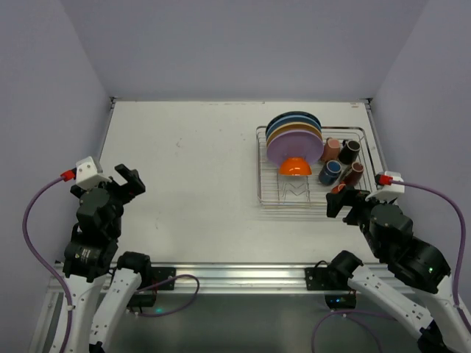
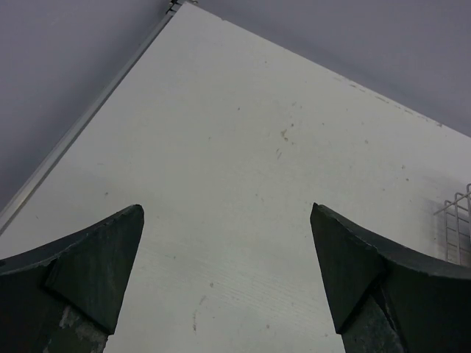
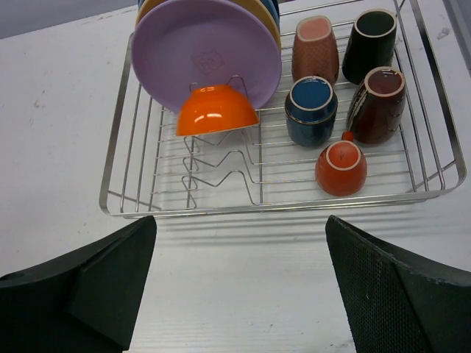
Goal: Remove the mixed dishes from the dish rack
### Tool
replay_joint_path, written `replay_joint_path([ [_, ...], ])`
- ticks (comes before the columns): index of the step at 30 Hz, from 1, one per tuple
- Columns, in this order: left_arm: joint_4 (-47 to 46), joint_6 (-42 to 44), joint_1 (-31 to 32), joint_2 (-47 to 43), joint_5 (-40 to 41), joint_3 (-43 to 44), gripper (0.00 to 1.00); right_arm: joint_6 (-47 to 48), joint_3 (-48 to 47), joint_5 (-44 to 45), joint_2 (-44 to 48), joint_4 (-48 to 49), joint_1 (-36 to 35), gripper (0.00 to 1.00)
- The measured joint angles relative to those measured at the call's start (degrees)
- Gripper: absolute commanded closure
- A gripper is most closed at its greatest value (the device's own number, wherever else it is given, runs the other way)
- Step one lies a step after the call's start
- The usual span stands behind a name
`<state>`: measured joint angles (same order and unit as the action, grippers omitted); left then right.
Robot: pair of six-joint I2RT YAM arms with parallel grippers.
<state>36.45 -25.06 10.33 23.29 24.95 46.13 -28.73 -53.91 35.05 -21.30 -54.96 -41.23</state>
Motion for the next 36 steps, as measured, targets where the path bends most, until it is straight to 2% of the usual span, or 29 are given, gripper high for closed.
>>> replay_joint_path([
  [7, 0.11, -0.09, 0.0, 0.0, 0.0, 0.0, 0.0, -2.47, 0.24, -0.04, 0.04, 0.94, 0.0, 0.01],
  [12, 0.11, -0.17, 0.0, 0.02, 0.0, 0.0, 0.0, -4.24, 4.59, -3.39, 1.68, 6.73, 0.0, 0.01],
  [16, 0.11, -0.46, 0.0, 0.42, -0.04, 0.0, 0.0, -8.31, 5.46, -5.51, -1.31, 10.64, 0.0, 0.01],
  [19, 0.11, -0.46, 0.0, 1.36, -0.09, 0.0, 0.0, -16.46, 6.1, -5.64, -6.62, 14.8, 0.35, 0.01],
  [23, 0.11, -0.46, 0.0, 2.84, -0.11, -0.02, 0.0, -32.74, 11.23, -5.62, -11.56, 20.57, 2.05, 0.01],
  [28, 0.11, -0.46, 0.37, 3.52, -0.35, -0.02, 0.0, -49.83, 15.82, -5.75, -16.44, 23.06, 5.2, 0.01],
  [36, 0.09, -0.46, 0.39, 3.78, -0.68, -0.02, 0.0, -61.59, 16.57, -6.84, -27.43, 31.34, 9.53, 0.02],
])
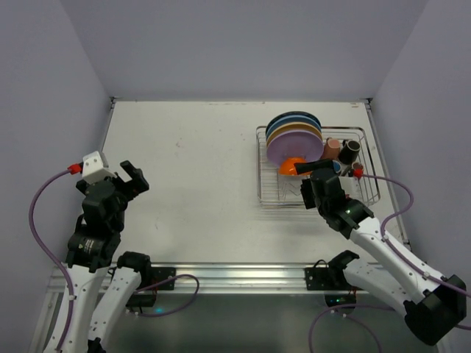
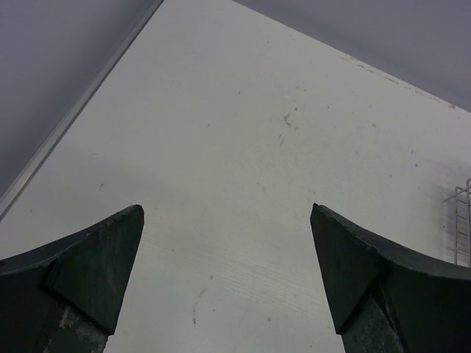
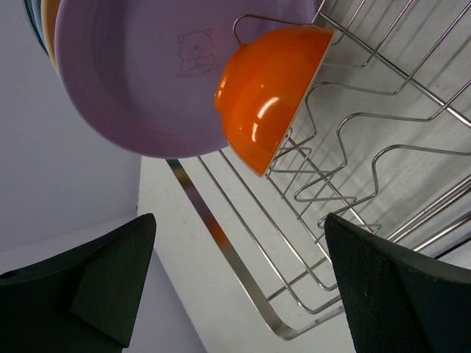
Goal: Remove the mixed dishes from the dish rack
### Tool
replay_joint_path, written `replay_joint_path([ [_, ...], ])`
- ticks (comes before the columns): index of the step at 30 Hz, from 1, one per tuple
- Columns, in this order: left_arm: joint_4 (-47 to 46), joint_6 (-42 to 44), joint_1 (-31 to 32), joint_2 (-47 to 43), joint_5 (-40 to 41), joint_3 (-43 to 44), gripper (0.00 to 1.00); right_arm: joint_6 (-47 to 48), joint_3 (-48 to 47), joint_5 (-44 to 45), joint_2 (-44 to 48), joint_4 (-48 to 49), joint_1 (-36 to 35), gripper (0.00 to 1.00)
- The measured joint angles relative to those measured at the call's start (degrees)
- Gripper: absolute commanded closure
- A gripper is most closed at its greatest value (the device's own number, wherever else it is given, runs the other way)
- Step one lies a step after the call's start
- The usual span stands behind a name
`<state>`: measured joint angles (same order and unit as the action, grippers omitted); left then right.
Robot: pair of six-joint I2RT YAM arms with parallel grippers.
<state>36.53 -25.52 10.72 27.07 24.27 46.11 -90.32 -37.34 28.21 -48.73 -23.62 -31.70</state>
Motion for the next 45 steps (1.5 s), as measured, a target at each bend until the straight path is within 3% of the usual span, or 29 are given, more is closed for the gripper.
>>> replay_joint_path([
  [8, 0.0, 0.0, 0.37, 0.0, -0.04, 0.0, 0.0, -5.14, 0.74, -0.61, -5.53, 6.54, 2.08, 0.06],
  [28, 0.0, 0.0, 1.64, -0.15, -0.09, 0.0, 0.0, -5.99, 6.36, -0.74, -16.33, 25.83, 4.44, 0.11],
  [40, 0.0, 0.0, 2.58, -0.31, -0.11, 0.0, 0.0, -1.81, 13.31, -1.44, -19.21, 43.12, 4.74, 0.27],
  [45, 0.0, 0.0, 2.62, -0.31, -0.11, 0.0, 0.0, -0.85, 14.23, -1.53, -20.0, 49.09, 5.14, 0.29],
])
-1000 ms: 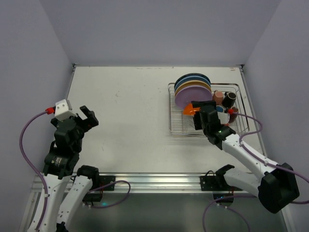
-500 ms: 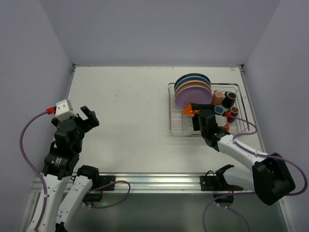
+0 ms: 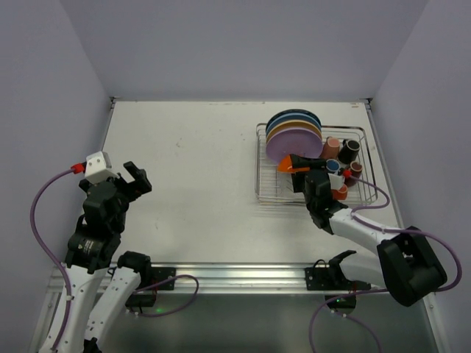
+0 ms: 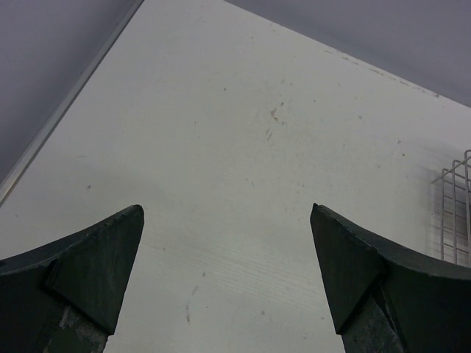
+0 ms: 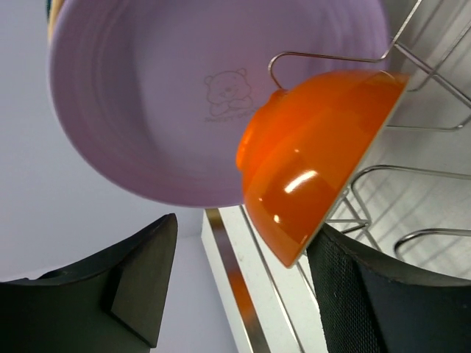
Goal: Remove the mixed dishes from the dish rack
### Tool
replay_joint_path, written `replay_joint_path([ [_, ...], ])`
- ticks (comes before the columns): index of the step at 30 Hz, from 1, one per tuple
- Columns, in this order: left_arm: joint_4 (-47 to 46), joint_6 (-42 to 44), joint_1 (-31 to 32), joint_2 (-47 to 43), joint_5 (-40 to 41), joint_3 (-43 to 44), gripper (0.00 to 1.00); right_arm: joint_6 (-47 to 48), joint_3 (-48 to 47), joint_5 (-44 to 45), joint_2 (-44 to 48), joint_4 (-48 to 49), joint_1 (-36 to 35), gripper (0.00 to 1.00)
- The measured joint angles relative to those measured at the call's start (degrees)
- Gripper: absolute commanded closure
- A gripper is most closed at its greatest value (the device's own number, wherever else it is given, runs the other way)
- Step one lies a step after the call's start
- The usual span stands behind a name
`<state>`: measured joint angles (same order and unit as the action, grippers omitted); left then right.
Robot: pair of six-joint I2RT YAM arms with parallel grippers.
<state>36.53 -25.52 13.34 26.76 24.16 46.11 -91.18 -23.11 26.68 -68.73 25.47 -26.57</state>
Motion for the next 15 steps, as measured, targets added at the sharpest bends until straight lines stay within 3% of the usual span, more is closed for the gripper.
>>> replay_joint_path([
  [15, 0.0, 0.0, 0.35, -0.22, -0.13, -0.02, 0.0, -0.92, 1.49, 0.76, 0.72, 2.4, 0.07, 0.29],
])
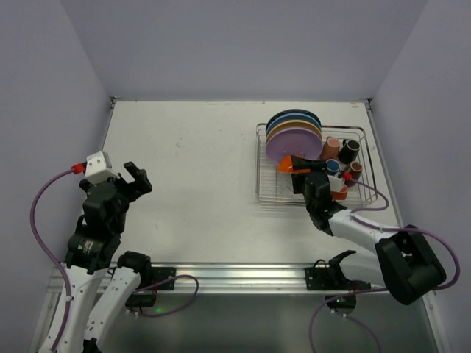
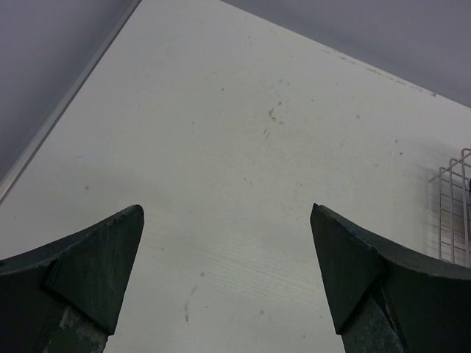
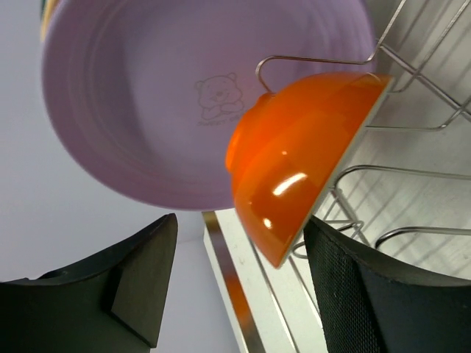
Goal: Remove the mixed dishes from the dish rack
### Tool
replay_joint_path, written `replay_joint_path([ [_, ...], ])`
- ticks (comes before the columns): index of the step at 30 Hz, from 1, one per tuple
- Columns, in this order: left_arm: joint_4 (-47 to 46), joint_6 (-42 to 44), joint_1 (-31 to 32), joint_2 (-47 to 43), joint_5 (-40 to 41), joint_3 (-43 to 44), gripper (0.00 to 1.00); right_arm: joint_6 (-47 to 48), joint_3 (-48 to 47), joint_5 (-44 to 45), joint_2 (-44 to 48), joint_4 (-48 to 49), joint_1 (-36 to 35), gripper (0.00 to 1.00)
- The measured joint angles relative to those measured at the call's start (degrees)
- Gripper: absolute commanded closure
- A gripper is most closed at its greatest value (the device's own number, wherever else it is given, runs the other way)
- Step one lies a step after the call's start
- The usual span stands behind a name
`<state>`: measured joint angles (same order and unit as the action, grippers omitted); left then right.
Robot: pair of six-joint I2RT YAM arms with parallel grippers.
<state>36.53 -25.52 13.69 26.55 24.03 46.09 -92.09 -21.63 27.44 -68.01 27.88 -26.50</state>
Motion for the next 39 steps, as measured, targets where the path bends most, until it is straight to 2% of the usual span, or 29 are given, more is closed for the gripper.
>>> replay_joint_path([
  [13, 0.0, 0.0, 0.59, -0.11, 0.0, 0.0, 0.0, -0.28, 0.57, 0.0, -7.48, 10.86, 0.0, 0.32],
  [17, 0.0, 0.0, 0.66, -0.11, -0.02, -0.02, 0.0, -0.2, 0.59, 0.09, -7.78, 12.76, 0.02, 0.34],
  [22, 0.0, -0.02, 0.68, -0.26, -0.02, -0.04, 0.0, -0.2, 0.74, 0.31, -8.24, 13.38, 0.31, 0.44],
  [30, 0.0, 0.0, 0.7, -0.5, -0.02, -0.04, 0.0, 0.0, 1.36, 0.28, -9.14, 14.56, 0.85, 0.48],
  [39, 0.0, 0.0, 0.72, -0.96, -0.02, -0.04, 0.0, 1.99, 2.71, -0.2, -11.47, 20.72, 1.51, 0.5],
])
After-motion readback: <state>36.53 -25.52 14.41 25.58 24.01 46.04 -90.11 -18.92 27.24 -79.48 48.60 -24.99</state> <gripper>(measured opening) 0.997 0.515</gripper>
